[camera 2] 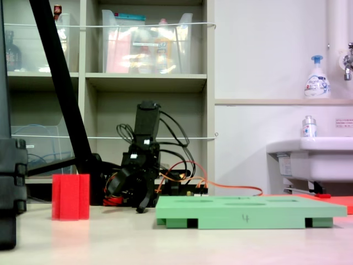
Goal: Put the cross columnar block into the corresponding hole
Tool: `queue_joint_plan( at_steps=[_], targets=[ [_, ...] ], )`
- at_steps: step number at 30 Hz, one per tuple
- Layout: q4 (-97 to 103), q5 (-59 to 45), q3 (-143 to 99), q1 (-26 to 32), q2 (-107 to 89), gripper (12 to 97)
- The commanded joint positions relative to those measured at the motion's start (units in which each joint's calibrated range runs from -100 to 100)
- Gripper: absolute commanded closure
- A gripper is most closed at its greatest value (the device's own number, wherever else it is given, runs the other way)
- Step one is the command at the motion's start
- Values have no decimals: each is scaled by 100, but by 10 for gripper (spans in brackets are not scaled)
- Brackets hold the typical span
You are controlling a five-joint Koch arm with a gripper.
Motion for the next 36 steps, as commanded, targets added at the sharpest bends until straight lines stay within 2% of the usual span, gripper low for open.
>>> queue_joint_plan(
  at_steps=[1, 9, 16, 18, 20, 21, 25, 36],
  targets=[
    [-194, 156, -98, -29, -41, 624],
    [-4374, 586, 2953, -244, -41, 650],
    [-6309, 1001, 4857, -381, -41, 658],
    [-6762, 1001, 5326, -386, -41, 604],
    [-7156, 996, 5804, -391, -41, 449],
    [-7233, 977, 5994, -391, -41, 399],
    [-7310, 928, 6572, -391, 685, 264],
    [-8485, 513, 9573, -493, 4819, 264]
  ],
)
